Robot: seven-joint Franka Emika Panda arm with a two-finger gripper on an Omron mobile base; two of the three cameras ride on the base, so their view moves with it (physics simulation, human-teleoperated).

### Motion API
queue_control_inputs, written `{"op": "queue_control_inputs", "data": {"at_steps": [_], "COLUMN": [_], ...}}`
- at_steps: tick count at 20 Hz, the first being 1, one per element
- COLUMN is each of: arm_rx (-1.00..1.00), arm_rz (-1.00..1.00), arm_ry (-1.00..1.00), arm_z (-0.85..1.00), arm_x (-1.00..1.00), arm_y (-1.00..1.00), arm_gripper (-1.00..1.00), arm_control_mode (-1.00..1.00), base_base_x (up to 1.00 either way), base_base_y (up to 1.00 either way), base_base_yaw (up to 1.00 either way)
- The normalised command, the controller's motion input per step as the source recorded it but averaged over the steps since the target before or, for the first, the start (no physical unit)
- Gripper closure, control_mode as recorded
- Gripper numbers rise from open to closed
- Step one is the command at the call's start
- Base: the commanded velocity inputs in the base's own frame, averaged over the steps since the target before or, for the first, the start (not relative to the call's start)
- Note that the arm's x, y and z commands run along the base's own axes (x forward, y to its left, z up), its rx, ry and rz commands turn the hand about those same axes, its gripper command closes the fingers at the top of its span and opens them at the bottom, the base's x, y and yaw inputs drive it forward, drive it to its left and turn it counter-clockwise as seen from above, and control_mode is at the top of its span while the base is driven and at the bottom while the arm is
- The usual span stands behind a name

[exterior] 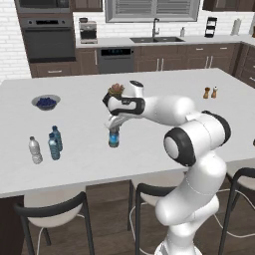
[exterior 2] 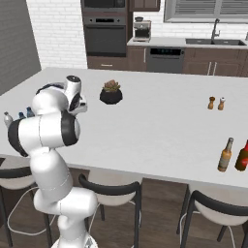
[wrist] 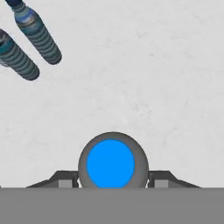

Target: Move the plastic bottles in the middle to the plastics group, and the glass bottles in the middle to the glass group.

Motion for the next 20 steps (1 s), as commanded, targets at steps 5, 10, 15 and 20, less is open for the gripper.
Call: {"op": "queue_control_inputs", "data": {"at_steps": [5, 10, 15, 20], "arm_rx": [0.00, 0.00, 0.00, 0.00], "arm_rz": [0.23, 0.16, 0.12, 0.09], "arm_ry": [-0.07, -0.19, -0.17, 0.00], "arm_z": [0.00, 0.00, 0.00, 0.00], "arm_x": [-0.34, -0.14, 0.00, 0.00], "arm_y": [0.71, 0.50, 0.38, 0.31], "arm_gripper": [1.00, 1.00, 1.00, 1.00], "arm_control_mode": [-1.00, -1.00, -1.00, -1.00], "base_base_x": [0.00, 0.00, 0.00, 0.00], "base_base_y": [0.00, 0.00, 0.00, 0.00], "base_base_yaw": [0.00, 0.00, 0.00, 0.00]}}
